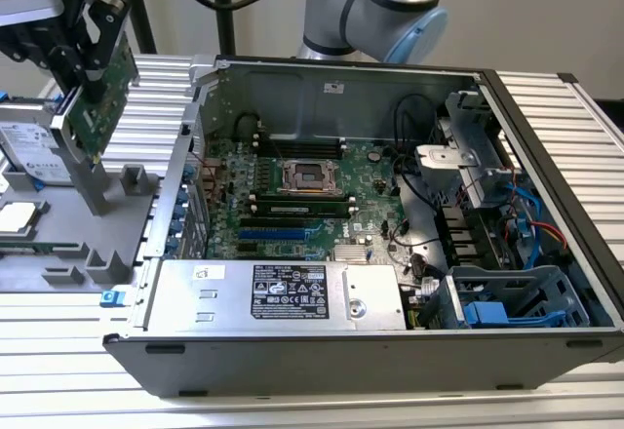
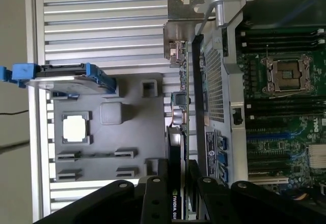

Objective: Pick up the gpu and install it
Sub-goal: 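Pick up the gpu and move the gpu toward the slot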

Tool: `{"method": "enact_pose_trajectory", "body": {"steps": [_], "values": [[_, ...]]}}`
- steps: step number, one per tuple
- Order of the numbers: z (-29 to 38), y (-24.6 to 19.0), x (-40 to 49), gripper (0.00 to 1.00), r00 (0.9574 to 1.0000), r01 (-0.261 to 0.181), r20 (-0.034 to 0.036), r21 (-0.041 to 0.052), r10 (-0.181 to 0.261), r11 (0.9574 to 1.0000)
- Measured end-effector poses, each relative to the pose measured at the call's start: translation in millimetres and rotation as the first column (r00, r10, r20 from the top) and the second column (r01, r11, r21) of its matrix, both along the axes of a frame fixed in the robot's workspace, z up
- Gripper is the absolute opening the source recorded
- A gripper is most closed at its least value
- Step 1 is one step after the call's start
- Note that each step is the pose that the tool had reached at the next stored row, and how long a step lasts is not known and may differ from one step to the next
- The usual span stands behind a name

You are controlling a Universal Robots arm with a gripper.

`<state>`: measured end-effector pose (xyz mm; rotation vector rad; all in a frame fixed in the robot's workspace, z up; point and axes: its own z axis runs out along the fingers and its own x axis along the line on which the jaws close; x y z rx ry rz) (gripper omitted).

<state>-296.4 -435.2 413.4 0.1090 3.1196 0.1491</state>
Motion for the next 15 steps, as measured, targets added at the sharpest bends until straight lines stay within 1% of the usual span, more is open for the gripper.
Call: {"method": "enact_pose_trajectory", "body": {"steps": [5, 8, 10, 15], "values": [[0.1, 0.0, 6.6, 0.0, 1.0, 0.0, 0.0, 0.0, 0.0, 1.0], [2.7, 0.0, 7.8, 0.0, 1.0, 0.0, -0.0001, 0.0, 0.0, 1.0], [3.0, 0.0, 8.8, 0.0, 1.0, 0.0, 0.0001, 0.0001, 0.0, 1.0], [3.1, 0.0, 17.1, 0.0, 1.0, 0.0, 0.0, 0.0, 0.0, 1.0]]}}
